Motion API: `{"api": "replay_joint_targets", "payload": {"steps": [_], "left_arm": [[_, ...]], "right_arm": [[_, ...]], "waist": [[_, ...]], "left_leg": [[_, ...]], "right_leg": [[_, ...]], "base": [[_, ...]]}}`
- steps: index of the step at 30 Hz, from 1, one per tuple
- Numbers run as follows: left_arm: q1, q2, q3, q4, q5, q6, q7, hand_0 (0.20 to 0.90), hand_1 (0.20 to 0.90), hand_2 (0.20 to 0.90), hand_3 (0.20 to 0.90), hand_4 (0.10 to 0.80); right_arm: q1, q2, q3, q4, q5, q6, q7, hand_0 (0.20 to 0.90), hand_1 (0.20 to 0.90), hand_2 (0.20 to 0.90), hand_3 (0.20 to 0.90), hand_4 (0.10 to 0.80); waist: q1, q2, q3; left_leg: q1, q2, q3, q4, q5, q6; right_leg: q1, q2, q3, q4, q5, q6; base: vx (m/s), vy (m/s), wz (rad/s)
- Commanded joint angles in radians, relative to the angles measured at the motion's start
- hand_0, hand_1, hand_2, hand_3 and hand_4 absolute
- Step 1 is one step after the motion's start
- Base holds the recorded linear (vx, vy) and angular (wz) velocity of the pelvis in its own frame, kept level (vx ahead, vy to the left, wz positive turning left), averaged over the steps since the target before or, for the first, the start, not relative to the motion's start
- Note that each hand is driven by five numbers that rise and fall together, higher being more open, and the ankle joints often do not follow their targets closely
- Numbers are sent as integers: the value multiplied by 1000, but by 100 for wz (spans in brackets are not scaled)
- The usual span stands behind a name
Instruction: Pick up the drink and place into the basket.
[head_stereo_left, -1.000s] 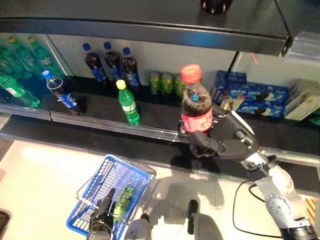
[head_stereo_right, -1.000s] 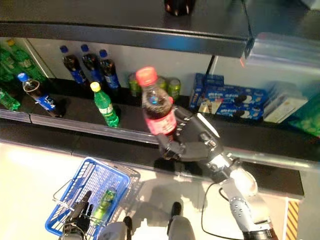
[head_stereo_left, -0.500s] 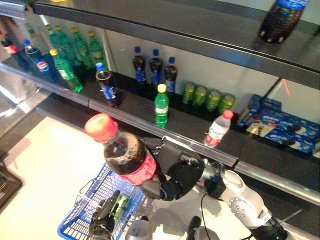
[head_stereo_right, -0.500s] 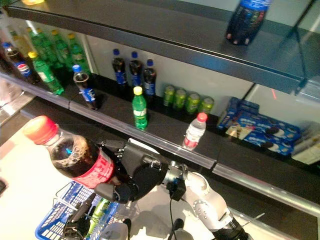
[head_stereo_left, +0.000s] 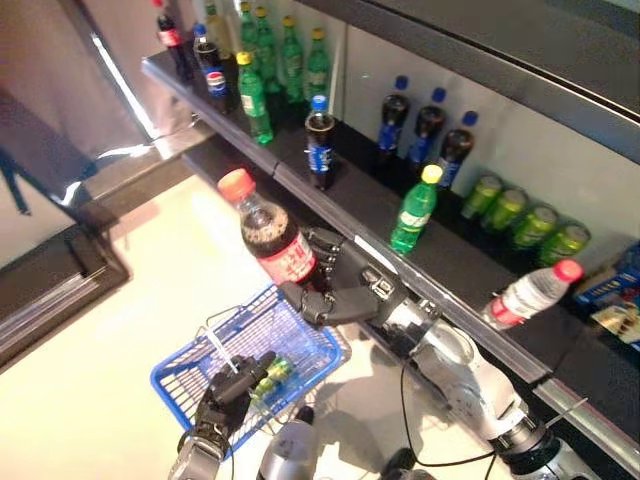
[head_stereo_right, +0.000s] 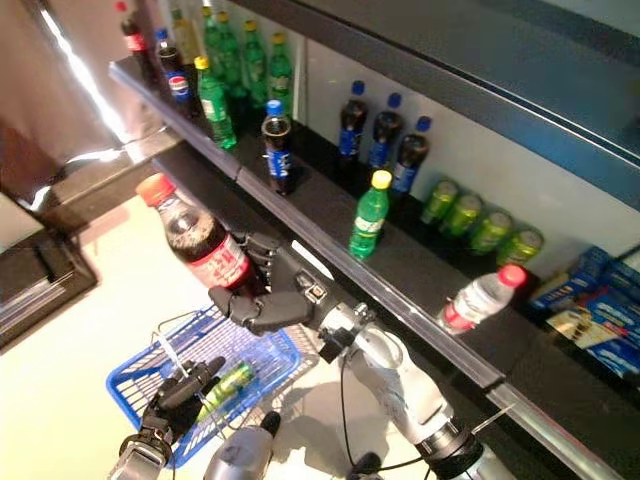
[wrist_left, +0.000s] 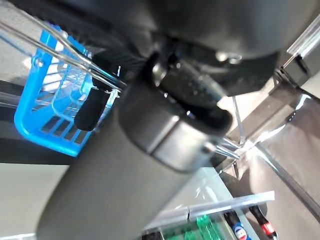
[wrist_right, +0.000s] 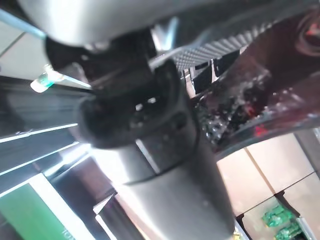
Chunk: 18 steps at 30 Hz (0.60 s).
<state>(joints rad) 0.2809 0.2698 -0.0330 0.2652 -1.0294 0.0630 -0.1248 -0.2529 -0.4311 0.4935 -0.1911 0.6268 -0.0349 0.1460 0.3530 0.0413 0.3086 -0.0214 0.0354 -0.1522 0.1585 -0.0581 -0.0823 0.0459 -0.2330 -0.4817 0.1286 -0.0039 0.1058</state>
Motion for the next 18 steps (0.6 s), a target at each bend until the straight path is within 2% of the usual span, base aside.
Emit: {"api": "replay_joint_targets", "payload": {"steps": [1, 7, 18], "left_arm": [[-16, 104, -22, -327, 3, -66, -225, 300, 300, 300, 200, 100], [-7, 129, -16, -436, -68, -35, -261, 300, 300, 300, 200, 100], [-56, 113, -43, -615, -162, 22, -400, 300, 300, 300, 200, 100]], "right_arm": [[-165, 97, 20, -118, 36, -211, -33, 300, 300, 300, 200, 100], [-148, 88, 50, -37, -20, -221, -141, 300, 300, 300, 200, 100], [-127, 147, 98, 111, -103, -249, -245, 300, 300, 300, 200, 100]], "waist": [[2, -6, -81], [35, -7, -70], [74, -8, -51]], "left_leg": [[-68, -43, 7, 80, 45, 3], [-78, -52, -14, 90, 50, 3], [-102, -72, -58, 108, 55, 7]], "right_leg": [[100, 39, 53, 14, -74, -24], [111, 34, 27, 12, -67, -16], [123, 22, -9, 15, -62, -6]], "base": [[18, 16, 28], [26, 14, 14], [17, -15, 16]]}}
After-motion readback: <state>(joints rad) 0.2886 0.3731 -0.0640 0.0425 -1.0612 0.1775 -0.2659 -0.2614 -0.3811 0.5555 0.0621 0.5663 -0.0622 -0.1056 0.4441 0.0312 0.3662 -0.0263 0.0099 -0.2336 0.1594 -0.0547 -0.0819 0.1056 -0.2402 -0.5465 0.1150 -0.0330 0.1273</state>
